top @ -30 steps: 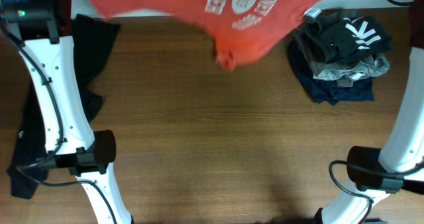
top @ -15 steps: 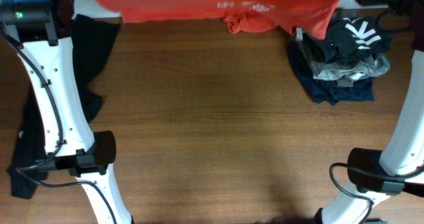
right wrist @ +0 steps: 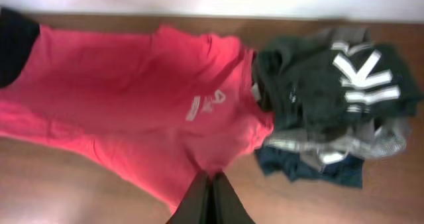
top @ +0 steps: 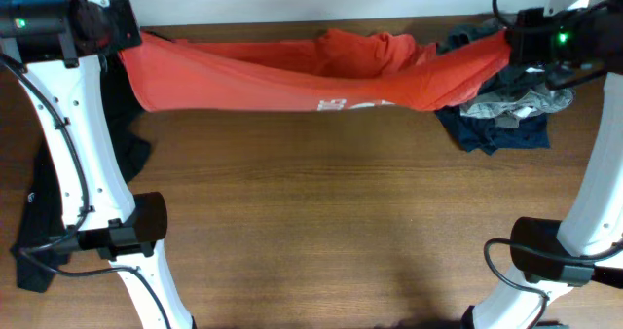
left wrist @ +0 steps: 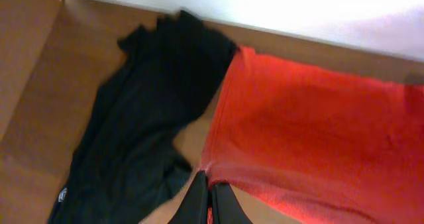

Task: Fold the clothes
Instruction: 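Lower the held shirt flat onto the table with both grippers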

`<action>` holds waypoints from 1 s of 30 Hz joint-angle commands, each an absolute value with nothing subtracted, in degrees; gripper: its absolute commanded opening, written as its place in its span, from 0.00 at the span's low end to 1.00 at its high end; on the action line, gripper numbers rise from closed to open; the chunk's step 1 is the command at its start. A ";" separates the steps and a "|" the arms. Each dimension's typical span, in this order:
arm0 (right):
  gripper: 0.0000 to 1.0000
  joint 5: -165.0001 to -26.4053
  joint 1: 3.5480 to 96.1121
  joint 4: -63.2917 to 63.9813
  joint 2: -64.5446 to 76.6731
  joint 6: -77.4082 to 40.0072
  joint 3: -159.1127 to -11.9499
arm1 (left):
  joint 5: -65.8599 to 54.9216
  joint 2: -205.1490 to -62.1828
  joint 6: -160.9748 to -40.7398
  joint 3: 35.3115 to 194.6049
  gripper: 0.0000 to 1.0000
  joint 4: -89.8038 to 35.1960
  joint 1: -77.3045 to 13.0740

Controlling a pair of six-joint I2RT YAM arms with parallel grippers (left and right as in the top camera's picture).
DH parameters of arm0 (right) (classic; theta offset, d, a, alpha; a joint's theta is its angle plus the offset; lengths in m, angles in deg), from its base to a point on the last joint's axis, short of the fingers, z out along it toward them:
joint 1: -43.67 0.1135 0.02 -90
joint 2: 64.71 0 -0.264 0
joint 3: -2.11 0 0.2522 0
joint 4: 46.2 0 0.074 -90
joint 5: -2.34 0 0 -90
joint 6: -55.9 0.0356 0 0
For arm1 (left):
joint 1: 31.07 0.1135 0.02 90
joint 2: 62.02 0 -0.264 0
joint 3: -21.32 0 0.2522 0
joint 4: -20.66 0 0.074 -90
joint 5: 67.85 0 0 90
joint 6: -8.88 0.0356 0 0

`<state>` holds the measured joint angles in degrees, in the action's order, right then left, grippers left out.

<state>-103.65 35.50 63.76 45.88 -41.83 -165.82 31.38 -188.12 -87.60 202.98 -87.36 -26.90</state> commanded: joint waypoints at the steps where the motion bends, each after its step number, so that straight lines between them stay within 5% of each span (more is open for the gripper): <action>1: 0.04 -103.56 35.42 64.90 44.76 -42.52 -165.71 | 32.65 -186.81 -86.84 203.70 0.01 -89.80 -26.66; 14: 0.04 -99.08 35.57 64.90 32.22 -38.98 -160.40 | 28.39 -183.20 -85.98 200.55 0.01 -89.80 -26.77; 30: 0.04 -98.71 35.35 64.90 18.27 -39.38 -123.51 | 30.51 -168.12 -87.12 167.09 0.01 -89.80 -26.77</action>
<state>-99.71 35.50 64.53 22.86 -39.84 -125.96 29.63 -170.31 -86.75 170.82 -89.78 -26.90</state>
